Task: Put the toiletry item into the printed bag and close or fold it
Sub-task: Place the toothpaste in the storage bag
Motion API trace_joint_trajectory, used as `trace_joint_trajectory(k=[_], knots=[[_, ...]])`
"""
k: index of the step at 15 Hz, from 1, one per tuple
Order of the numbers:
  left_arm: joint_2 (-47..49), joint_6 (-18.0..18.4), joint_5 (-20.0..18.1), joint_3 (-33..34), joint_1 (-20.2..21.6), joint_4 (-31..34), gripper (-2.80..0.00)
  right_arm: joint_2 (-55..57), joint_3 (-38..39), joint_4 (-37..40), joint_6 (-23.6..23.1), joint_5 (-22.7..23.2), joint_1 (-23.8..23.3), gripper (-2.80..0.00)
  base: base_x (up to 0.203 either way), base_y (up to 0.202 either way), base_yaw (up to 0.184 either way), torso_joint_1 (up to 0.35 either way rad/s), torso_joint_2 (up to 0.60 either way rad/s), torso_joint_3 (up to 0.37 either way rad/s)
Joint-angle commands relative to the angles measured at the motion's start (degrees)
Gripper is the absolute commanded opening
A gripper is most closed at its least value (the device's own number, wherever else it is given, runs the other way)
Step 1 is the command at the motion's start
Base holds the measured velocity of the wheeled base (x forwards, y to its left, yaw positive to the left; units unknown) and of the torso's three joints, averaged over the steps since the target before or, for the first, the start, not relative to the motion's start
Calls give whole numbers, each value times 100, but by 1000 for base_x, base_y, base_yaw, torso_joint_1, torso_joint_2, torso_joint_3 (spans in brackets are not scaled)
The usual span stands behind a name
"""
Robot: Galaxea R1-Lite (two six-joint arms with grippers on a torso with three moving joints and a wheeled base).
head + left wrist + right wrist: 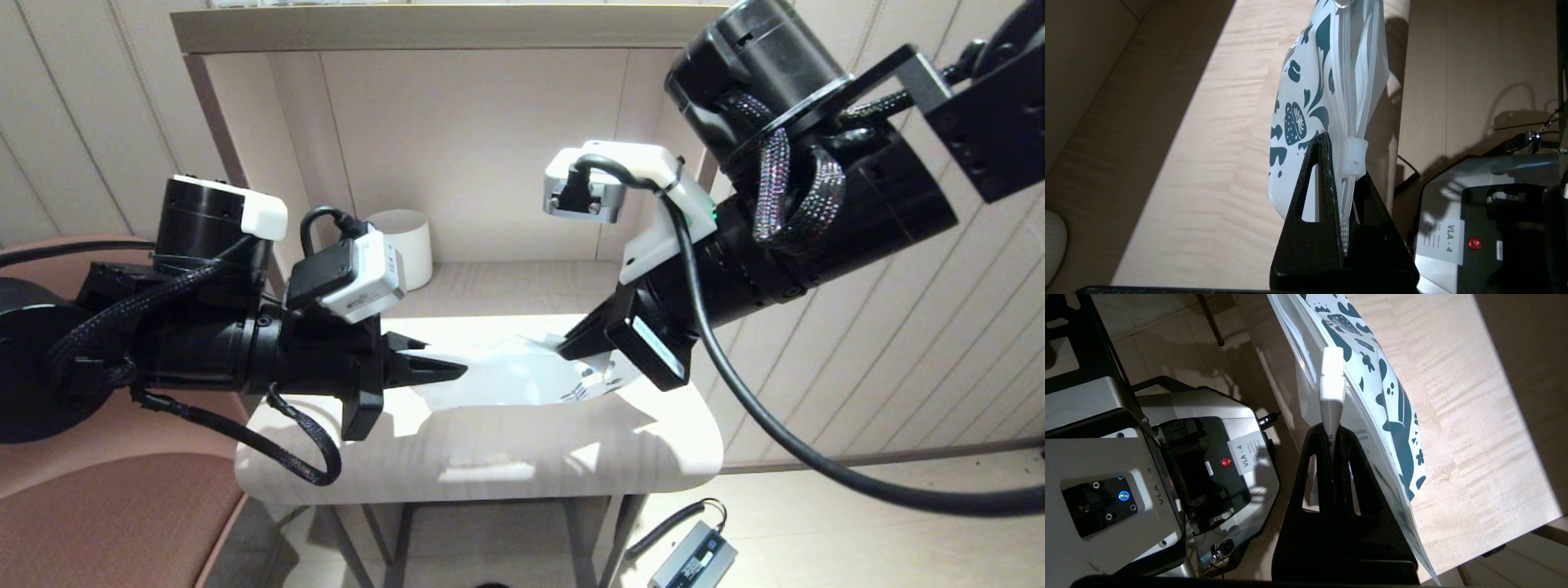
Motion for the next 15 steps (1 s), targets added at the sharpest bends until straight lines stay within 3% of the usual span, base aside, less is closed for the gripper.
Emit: trace_joint_trajectory(k=[1,3,6,9,11,15], knots=[[-38,31,-22,2,6,-8,-280,26,-10,30,-20,7,9,-280,0,0,0,0,0,0],[-29,22,-161,9,15,3,-280,-46,-38,9,-50,7,17,-280,0,0,0,0,0,0],[39,10,-772,-39,24,54,-280,-322,-79,-49,-290,7,27,-280,0,0,0,0,0,0],[68,13,-795,-75,16,45,-280,-378,-71,-167,-710,124,17,-280,0,0,0,0,0,0],[59,31,-804,-51,24,37,-280,-369,-71,-200,-731,400,9,-280,0,0,0,0,0,0],[64,31,-804,-68,24,10,-280,-299,69,-189,-706,429,9,-280,0,0,0,0,0,0]])
